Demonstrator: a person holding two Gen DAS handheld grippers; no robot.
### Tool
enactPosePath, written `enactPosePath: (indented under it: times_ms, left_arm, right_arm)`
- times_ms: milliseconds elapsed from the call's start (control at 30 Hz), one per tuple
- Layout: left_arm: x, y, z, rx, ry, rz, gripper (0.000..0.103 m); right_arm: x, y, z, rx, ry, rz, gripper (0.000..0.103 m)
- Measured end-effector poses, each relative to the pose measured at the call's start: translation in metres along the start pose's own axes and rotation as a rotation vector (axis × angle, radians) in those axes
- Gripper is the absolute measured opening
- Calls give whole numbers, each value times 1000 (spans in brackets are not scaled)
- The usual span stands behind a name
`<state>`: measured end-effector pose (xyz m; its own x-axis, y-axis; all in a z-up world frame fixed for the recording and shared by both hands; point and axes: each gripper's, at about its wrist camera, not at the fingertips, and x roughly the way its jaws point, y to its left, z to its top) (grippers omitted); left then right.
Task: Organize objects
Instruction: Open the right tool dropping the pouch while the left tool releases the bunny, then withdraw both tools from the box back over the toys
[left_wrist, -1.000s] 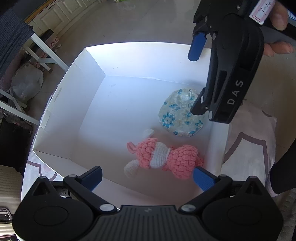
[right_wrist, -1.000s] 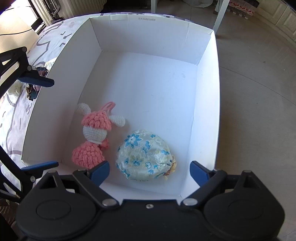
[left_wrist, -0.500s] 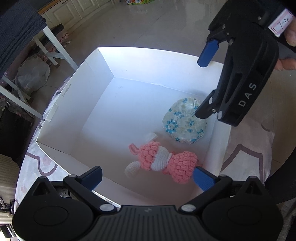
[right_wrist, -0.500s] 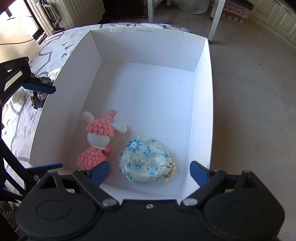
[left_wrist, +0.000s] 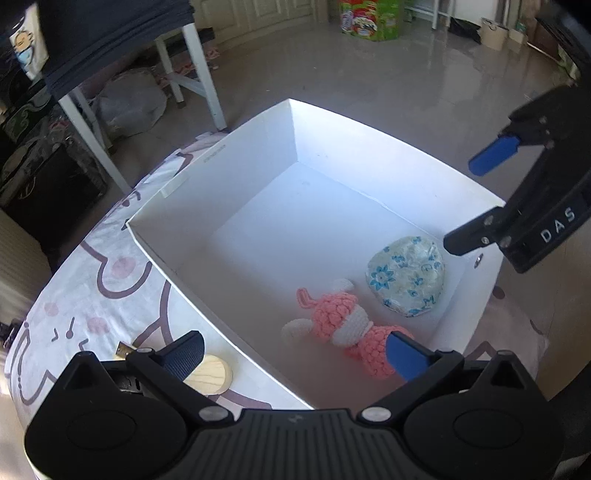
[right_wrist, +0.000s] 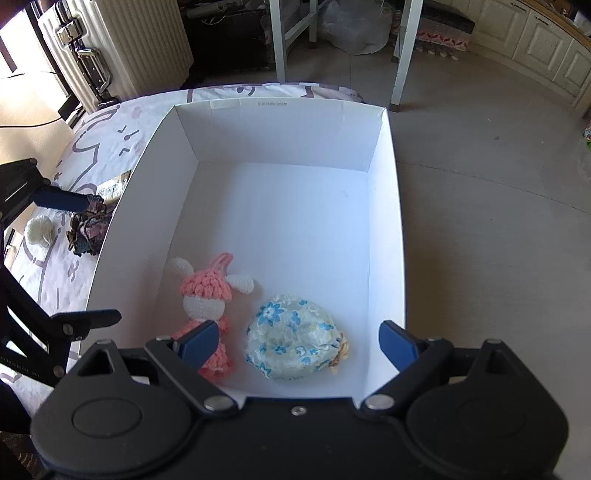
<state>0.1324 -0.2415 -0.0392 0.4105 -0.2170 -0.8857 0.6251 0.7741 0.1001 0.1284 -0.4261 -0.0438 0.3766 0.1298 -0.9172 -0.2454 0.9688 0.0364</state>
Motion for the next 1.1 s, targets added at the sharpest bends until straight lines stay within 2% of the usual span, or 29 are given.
enactPosePath:
  times_ms: [167, 367, 633, 1100]
  left_arm:
    - [-12, 17, -9, -134, -26, 1, 103]
    - [-30, 28, -21, -223, -79, 7, 103]
    - [-43, 33, -35, -347, -111, -9, 103]
    - [-51, 42, -56, -447, -129, 2, 103]
  right_arm:
    - [-9, 4, -2, 35, -35, -13, 94]
    - [-22, 8, -5, 95, -80, -35, 94]
    - [-33, 5, -18, 225, -123, -67, 94]
    - [-38, 16, -42, 346, -185, -99, 94]
